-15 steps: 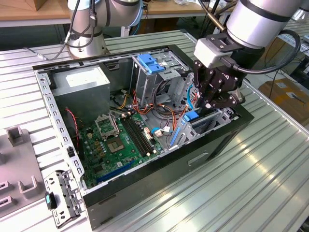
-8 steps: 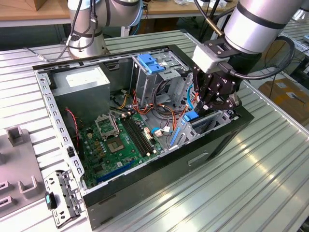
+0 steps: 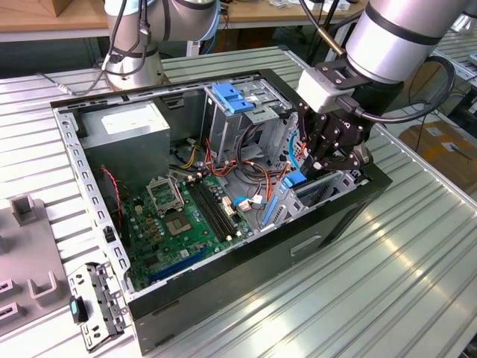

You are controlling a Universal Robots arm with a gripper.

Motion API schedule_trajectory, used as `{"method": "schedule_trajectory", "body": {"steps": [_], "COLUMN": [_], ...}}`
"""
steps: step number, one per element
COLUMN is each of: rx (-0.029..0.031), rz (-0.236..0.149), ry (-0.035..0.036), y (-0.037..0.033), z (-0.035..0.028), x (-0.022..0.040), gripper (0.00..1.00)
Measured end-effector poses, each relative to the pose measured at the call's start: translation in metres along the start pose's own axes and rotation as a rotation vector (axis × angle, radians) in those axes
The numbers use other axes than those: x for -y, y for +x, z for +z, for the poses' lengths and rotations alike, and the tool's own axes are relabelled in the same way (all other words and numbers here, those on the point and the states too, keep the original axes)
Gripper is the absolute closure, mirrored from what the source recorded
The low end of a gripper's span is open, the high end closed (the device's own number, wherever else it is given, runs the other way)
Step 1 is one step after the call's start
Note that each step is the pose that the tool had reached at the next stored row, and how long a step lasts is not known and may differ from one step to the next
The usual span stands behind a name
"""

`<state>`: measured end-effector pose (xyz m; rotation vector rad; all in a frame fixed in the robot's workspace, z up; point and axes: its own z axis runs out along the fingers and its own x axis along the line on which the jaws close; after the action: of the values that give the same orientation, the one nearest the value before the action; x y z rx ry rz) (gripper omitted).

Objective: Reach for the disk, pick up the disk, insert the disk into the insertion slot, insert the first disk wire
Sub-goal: 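Insert the first disk wire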

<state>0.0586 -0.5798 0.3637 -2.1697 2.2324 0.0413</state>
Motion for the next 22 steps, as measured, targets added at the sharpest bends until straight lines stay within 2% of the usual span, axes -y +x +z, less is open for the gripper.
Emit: {"method": "schedule_trajectory", "body": {"steps": [5, 6, 10, 12, 13, 14, 16, 22], "rx": [0.0004, 0.0004, 0.0002, -0.0001, -0.0006, -0.0004, -0.0005, -0.0003], "rz": [0.000, 0.000, 0.000, 0.000, -0.001, -0.015, -0.091, -0.127], "ry": [-0.0001, 0.0000, -0.0002, -0.0006, -0.0008, -0.0013, -0.0046, -0.0070], "y": [0.0000, 0.0000, -0.0004, -0.0007, -0.0009, -0.0010, -0.0009, -0.0021], "z": [0.0001, 0.0001, 0.0005, 0.0008, 0.0010, 0.0011, 0.0000, -0.0084], "x": [0.0003, 0.0021, 0.0154, 0.0246, 0.0312, 0.0316, 0.0319, 0.0322], "gripper": [0.89, 0.89, 0.89, 0.89, 0.89, 0.89, 0.89, 0.89]}}
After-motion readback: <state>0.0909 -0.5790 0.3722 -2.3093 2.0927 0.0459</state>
